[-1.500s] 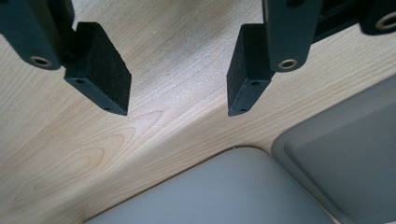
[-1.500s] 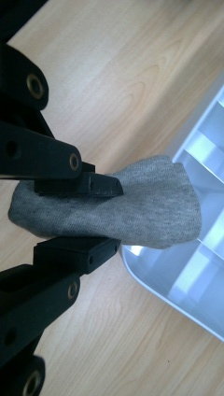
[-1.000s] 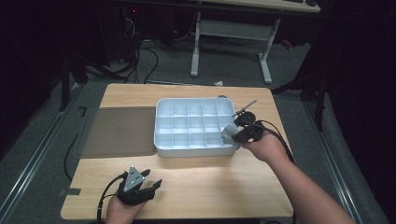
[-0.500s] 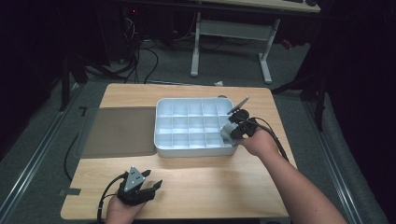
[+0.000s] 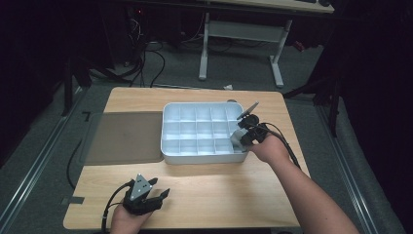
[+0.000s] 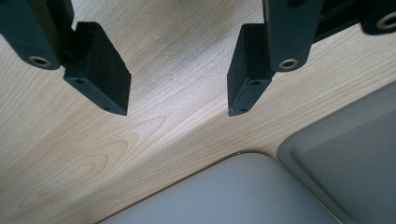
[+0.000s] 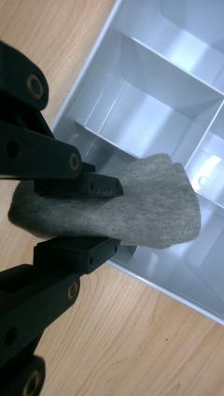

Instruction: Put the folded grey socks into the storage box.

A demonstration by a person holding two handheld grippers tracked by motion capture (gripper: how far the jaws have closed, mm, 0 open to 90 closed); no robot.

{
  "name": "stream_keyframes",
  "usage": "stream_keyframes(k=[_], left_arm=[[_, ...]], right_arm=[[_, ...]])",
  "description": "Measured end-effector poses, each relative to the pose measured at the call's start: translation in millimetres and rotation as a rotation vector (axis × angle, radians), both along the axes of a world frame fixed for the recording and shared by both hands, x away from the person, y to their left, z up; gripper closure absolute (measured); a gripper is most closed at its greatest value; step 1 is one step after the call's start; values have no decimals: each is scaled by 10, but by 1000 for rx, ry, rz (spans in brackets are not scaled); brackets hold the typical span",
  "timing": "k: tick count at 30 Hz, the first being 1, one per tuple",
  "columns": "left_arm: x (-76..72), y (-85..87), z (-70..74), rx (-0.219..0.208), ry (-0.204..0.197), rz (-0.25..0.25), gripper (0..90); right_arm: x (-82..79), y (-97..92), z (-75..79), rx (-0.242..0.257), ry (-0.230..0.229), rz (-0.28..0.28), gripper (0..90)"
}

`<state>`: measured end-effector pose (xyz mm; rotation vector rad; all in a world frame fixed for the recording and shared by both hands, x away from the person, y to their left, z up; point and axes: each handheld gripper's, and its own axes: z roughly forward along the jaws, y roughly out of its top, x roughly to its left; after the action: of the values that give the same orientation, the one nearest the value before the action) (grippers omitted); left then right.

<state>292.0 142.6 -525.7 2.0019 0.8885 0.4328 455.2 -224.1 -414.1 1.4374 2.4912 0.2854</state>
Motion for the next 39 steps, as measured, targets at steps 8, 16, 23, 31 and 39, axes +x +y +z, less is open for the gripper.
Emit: stream_keyframes(k=[8,16,23,31,39], left_arm=[[3,4,1,3,6,1,403],[6,-1,-1,4,10,0,402],[8,-7,-9,7,11,0,402],[13,-6,-17,8,12,-2,401],[13,-10,-21,10,16,-2,402]], right_arm=[[35,71,-139,-42,27,19,737],[67,108,-288,-59,53,23,740],[114,120,-383,-61,88,31,740],[147,109,-440,-51,117,40,732],[137,104,-497,-35,139,58,695]])
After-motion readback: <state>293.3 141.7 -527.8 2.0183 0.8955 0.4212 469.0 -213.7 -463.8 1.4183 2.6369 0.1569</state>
